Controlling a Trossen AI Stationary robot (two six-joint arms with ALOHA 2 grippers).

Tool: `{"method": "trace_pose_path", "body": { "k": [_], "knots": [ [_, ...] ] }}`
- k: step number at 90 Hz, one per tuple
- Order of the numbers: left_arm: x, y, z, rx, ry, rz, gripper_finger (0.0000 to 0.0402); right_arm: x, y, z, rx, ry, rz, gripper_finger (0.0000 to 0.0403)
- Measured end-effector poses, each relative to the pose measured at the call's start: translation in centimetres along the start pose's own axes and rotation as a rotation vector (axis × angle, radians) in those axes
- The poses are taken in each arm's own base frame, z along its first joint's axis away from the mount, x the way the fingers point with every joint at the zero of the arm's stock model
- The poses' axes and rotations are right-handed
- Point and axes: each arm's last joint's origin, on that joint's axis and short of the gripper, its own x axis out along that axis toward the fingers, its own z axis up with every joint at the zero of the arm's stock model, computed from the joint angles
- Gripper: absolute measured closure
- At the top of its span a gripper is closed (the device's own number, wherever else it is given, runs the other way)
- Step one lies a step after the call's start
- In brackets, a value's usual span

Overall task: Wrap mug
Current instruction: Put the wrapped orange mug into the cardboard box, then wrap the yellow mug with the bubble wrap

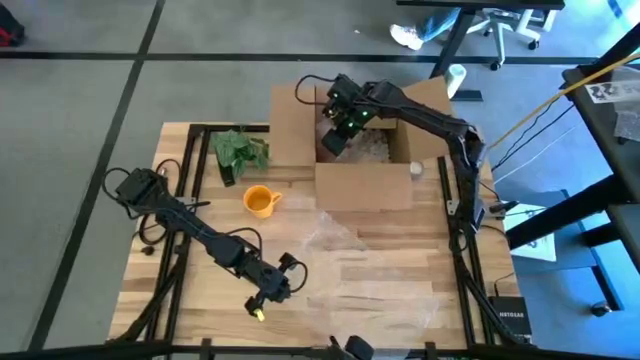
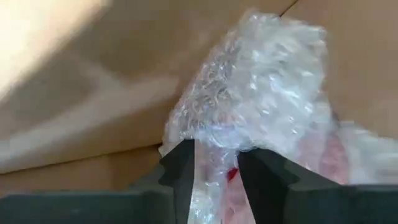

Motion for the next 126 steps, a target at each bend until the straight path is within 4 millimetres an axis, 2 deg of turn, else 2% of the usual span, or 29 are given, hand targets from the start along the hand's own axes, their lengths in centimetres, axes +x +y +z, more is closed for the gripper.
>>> {"method": "trace_pose_path", "body": {
  "k": [20,29,44,59,71,95,108,126],
  "knots": [
    [0.0,0.0,0.0,-0.005,-0.001,0.000,0.0402,-4.0,1.0,-0.5,0.008,-0.092,-0.026,0.0292],
    [0.0,0.0,0.0,-0.010,0.004,0.000,0.0402,-5.7,2.3,-1.2,-0.004,-0.112,-0.020,0.0292],
    [0.0,0.2,-0.8,-0.048,0.081,-0.003,0.0402,-7.9,5.8,-3.1,-0.081,-0.111,-0.002,0.0292],
    [-0.1,0.3,-1.5,-0.080,0.161,0.049,0.0402,-9.7,10.8,-5.9,-0.193,-0.098,0.053,0.0292],
    [-0.2,0.5,-1.9,-0.108,0.198,0.069,0.0402,-9.2,15.2,-8.5,-0.284,-0.040,0.048,0.0292],
    [-0.4,1.1,-2.8,-0.124,0.288,0.161,0.0402,-8.0,22.8,-14.8,-0.417,0.012,0.009,0.0292],
    [-0.5,1.4,-3.0,-0.125,0.311,0.178,0.0402,-6.6,25.1,-18.7,-0.412,0.067,-0.002,0.0292],
    [-0.7,2.4,-3.7,-0.144,0.369,0.212,0.0402,-2.5,27.0,-23.9,-0.381,0.115,0.018,0.0292]
  ]
}}
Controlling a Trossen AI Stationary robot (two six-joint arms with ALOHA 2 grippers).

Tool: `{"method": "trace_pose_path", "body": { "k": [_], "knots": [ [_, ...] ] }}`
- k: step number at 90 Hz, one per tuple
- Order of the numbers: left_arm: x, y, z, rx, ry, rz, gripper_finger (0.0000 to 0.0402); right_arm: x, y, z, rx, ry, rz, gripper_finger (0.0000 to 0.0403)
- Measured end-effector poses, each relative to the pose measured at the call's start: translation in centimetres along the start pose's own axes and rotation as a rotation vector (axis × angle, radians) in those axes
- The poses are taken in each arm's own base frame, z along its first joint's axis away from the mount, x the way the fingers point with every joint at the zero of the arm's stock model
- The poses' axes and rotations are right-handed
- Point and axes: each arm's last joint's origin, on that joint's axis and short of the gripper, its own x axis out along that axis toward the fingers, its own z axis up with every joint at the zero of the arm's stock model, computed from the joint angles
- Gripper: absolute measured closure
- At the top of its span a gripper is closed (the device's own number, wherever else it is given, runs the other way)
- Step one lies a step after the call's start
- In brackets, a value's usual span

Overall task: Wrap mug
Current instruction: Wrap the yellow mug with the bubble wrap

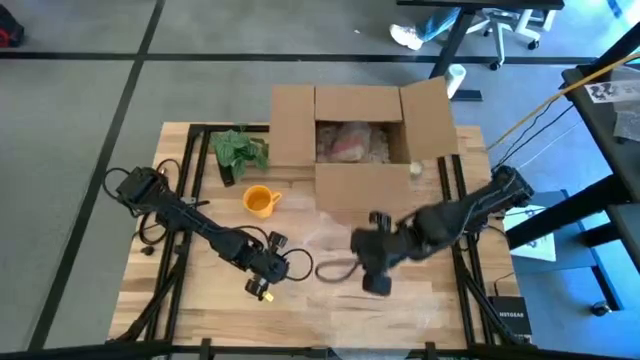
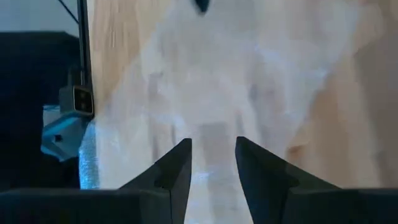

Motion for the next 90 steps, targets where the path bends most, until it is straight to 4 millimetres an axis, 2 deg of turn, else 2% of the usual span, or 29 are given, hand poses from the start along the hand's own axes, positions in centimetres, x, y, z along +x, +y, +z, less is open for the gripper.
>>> {"method": "trace_pose_path", "body": {
  "k": [18,31,39,49,72,90],
  "knots": [
    [0.2,1.1,-0.4,-0.012,0.041,0.042,0.0402,4.7,1.4,-3.3,0.055,-0.012,0.030,0.0301],
    [0.3,1.4,-0.4,-0.006,0.042,0.075,0.0402,7.5,1.9,-4.8,0.082,-0.044,0.129,0.0365],
    [0.2,1.4,-0.3,-0.008,0.039,0.083,0.0402,8.3,2.2,-5.4,0.084,-0.067,0.190,0.0395],
    [0.6,1.3,-0.8,-0.028,0.039,0.084,0.0402,9.0,2.1,-6.2,0.114,-0.051,0.200,0.0391],
    [2.7,0.8,-4.0,-0.153,0.026,0.026,0.0402,10.1,2.8,-7.4,0.193,-0.043,0.312,0.0402],
    [2.9,-0.2,-4.6,-0.194,0.015,0.017,0.0402,12.3,3.7,-8.7,0.229,0.060,0.349,0.0402]
  ]
}}
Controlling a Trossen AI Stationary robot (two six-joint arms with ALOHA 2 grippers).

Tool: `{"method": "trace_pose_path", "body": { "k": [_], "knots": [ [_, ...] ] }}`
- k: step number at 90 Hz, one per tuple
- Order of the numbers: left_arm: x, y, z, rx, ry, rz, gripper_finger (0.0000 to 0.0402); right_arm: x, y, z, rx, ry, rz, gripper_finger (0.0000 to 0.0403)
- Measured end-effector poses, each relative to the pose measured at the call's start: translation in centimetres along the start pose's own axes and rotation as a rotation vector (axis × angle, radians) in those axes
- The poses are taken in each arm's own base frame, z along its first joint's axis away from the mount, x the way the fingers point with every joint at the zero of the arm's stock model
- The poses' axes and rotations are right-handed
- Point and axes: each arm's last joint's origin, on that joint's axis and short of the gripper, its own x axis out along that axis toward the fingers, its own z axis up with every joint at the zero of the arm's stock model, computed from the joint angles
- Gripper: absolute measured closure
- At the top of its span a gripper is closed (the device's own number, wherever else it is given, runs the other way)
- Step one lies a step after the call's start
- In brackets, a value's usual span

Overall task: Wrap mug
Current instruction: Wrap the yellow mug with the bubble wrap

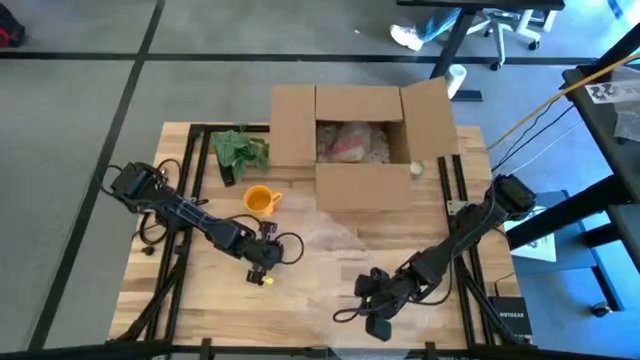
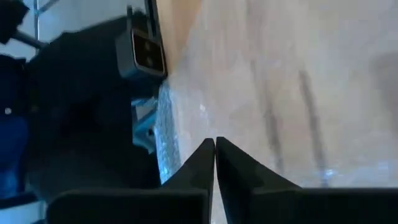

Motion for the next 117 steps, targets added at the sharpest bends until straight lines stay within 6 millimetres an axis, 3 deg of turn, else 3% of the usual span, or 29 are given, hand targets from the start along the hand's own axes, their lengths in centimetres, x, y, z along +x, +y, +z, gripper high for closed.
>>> {"method": "trace_pose_path", "body": {
  "k": [15,42,60,92,117],
  "knots": [
    [-0.2,-1.3,0.0,-0.009,-0.032,-0.044,0.0402,2.7,-1.1,-0.8,0.019,0.083,-0.055,0.0402],
    [-0.7,-3.6,-0.4,-0.067,-0.043,-0.119,0.0402,5.5,-2.9,-1.8,0.038,0.183,-0.147,0.0403],
    [-1.1,-5.0,-0.8,-0.115,-0.041,-0.141,0.0402,5.9,-4.8,-1.1,0.074,0.175,-0.150,0.0403],
    [-1.7,-6.7,-1.3,-0.181,-0.057,-0.180,0.0402,5.4,-8.4,3.0,0.019,0.089,-0.225,0.0403],
    [-2.2,-7.9,-2.1,-0.287,-0.019,-0.184,0.0402,4.7,-9.2,2.7,0.021,0.154,-0.312,0.0403]
  ]
}}
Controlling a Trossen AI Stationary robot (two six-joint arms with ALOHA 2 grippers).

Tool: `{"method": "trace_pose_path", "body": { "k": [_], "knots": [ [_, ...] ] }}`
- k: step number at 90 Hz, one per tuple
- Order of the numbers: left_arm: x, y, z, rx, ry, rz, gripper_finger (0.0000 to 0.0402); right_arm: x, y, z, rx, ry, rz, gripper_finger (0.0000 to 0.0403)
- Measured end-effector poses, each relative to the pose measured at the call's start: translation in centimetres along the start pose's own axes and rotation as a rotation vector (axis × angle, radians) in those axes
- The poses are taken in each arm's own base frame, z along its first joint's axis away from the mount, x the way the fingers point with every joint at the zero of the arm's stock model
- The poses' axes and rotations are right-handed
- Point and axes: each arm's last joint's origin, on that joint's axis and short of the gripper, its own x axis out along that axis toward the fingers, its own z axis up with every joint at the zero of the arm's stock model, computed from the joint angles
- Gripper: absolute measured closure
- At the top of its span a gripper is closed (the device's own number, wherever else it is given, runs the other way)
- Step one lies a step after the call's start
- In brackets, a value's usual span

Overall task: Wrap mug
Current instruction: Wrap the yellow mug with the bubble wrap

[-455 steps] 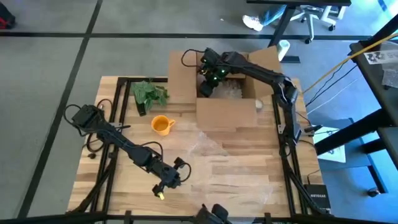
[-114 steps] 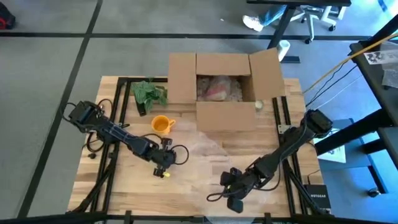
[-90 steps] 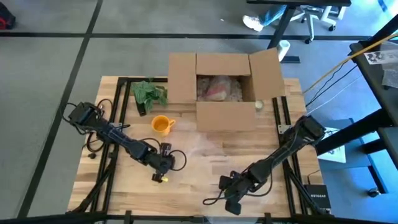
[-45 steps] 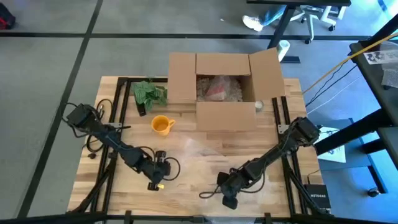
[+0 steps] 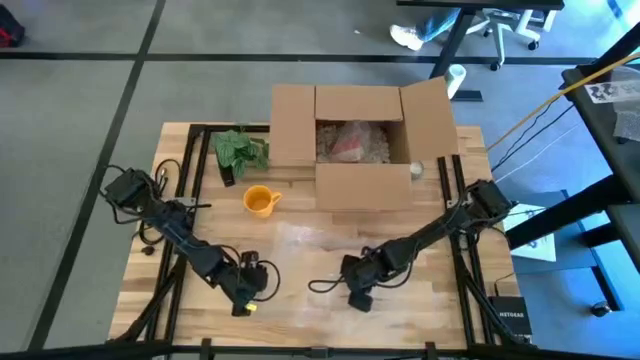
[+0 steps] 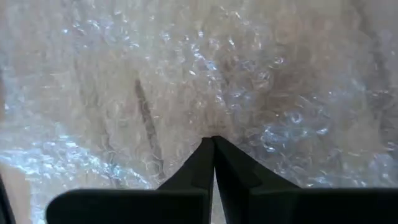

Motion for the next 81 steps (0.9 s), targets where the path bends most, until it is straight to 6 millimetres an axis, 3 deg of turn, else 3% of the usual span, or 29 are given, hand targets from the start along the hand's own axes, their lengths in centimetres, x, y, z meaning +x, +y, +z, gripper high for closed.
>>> {"method": "trace_pose_path", "body": {
  "k": [39,81],
  "knots": [
    [-0.6,-1.2,-1.1,-0.078,0.002,-0.022,0.0402,-0.5,-1.0,0.3,-0.009,-0.006,-0.067,0.0403],
    [-5.8,-0.4,-0.6,0.006,-0.151,0.029,0.0402,-3.6,-0.9,0.1,-0.011,-0.117,-0.118,0.0403]
  ]
}}
